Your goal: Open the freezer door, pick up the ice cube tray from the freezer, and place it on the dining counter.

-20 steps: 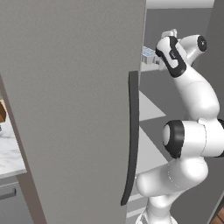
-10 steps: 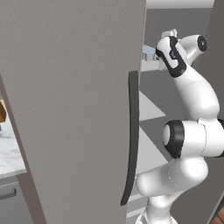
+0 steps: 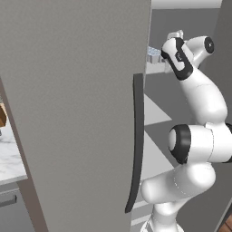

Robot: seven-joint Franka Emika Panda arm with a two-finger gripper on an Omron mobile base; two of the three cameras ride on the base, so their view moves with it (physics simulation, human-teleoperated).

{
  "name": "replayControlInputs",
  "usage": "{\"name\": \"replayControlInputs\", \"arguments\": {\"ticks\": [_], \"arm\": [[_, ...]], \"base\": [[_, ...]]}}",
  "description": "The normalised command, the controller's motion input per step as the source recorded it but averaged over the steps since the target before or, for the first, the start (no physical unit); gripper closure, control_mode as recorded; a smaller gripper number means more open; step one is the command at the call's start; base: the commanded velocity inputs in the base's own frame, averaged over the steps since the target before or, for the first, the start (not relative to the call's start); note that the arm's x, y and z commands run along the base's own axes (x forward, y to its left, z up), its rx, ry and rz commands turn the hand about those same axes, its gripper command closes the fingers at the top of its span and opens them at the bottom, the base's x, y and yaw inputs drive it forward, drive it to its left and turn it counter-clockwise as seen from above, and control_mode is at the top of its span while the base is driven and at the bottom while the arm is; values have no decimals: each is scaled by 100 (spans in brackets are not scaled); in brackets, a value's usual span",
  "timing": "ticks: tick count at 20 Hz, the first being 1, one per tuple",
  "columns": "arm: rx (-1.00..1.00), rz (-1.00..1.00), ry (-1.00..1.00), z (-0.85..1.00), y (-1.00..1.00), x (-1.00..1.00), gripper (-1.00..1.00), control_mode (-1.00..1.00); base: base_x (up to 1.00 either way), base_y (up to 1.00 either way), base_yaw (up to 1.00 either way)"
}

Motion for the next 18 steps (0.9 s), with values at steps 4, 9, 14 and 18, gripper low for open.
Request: {"name": "replayControlInputs", "arguments": {"ticks": [4, 9, 14, 18], "arm": [[0, 0, 0, 0, 0, 0, 100, -100], [0, 0, 0, 0, 0, 0, 100, -100], [0, 0, 0, 0, 0, 0, 100, -100], [0, 0, 0, 0, 0, 0, 100, -100]], "base": [[0, 0, 0], [0, 0, 0], [0, 0, 0], [0, 0, 0]]}}
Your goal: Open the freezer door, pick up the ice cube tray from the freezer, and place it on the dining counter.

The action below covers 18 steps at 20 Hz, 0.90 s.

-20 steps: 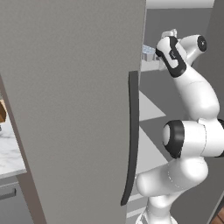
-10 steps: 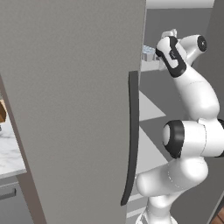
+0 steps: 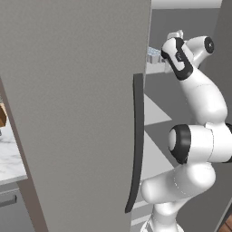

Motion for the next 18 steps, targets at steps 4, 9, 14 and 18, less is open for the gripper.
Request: {"name": "replayControlInputs", "arguments": {"ticks": [4, 9, 14, 18], "arm": [[0, 0, 0, 0, 0, 0, 100, -100], [0, 0, 0, 0, 0, -18, 100, -100], [0, 0, -2, 0, 10, -35, 100, -100], [0, 0, -7, 0, 14, -50, 100, -100]], "base": [[0, 0, 0], [0, 0, 0], [0, 0, 0], [0, 0, 0]]}}
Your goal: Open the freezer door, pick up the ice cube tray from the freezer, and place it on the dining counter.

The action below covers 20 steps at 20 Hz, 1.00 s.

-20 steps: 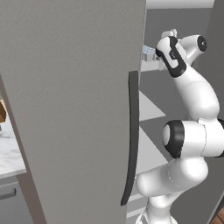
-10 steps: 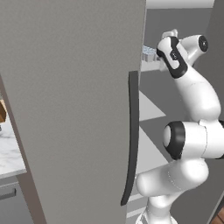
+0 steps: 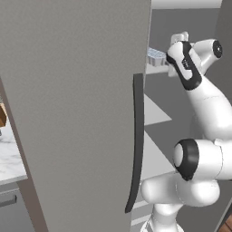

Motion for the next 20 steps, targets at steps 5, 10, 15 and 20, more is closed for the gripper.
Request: {"name": "replayControlInputs", "arguments": {"ticks": [5, 10, 15, 20], "arm": [[0, 0, -7, 0, 4, -61, 100, -100], [0, 0, 0, 2, 1, -63, 100, -100], [0, 0, 0, 6, 12, -59, 100, -100], [0, 0, 0, 8, 1, -56, 100, -100]], "base": [[0, 0, 0], [0, 0, 0], [0, 0, 0], [0, 0, 0]]}}
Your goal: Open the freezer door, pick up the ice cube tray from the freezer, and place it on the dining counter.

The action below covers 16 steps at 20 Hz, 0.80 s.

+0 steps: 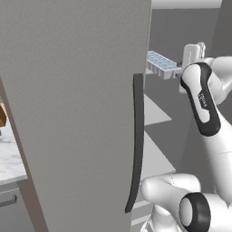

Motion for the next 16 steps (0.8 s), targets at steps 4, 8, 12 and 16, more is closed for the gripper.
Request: {"name": "replayControlInputs", "arguments": {"ticks": [4, 8, 12, 16], "arm": [[0, 0, 2, 12, 1, -33, 100, -100], [0, 0, 0, 9, 0, -46, 100, -100], [0, 0, 0, 6, 0, -54, 100, -100], [0, 0, 1, 5, 0, -54, 100, -100]], "base": [[0, 0, 0], [0, 0, 0], [0, 0, 0], [0, 0, 0]]}}
